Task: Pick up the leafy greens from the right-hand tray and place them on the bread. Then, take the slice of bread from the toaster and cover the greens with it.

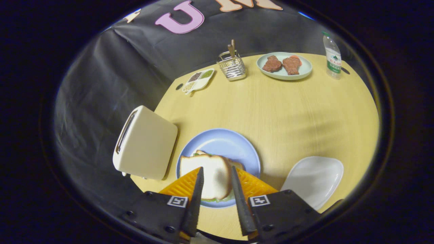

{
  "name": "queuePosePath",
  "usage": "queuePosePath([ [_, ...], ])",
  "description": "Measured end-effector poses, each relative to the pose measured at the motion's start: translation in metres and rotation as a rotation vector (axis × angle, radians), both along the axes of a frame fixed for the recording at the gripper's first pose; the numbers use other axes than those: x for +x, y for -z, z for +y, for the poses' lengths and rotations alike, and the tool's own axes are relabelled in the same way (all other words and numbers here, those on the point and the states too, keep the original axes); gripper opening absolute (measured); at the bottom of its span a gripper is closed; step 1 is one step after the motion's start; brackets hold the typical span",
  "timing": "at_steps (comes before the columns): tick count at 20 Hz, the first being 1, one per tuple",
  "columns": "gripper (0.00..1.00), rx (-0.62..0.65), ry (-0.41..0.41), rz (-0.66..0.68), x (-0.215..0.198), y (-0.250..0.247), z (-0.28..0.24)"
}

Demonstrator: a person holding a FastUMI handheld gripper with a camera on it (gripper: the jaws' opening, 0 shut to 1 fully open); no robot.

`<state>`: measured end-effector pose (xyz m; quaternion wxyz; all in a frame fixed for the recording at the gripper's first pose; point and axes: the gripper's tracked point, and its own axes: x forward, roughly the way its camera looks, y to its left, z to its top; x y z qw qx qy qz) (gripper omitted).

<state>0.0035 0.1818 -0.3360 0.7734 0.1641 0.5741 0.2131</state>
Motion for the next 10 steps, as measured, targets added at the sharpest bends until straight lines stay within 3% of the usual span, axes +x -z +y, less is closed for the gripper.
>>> queuePosePath([
  [4, 1.00, 0.002, -0.011, -0.071, 0.002, -0.015, -0.009],
  [10, 1.00, 0.011, -0.040, -0.306, 0.006, -0.068, -0.023],
])
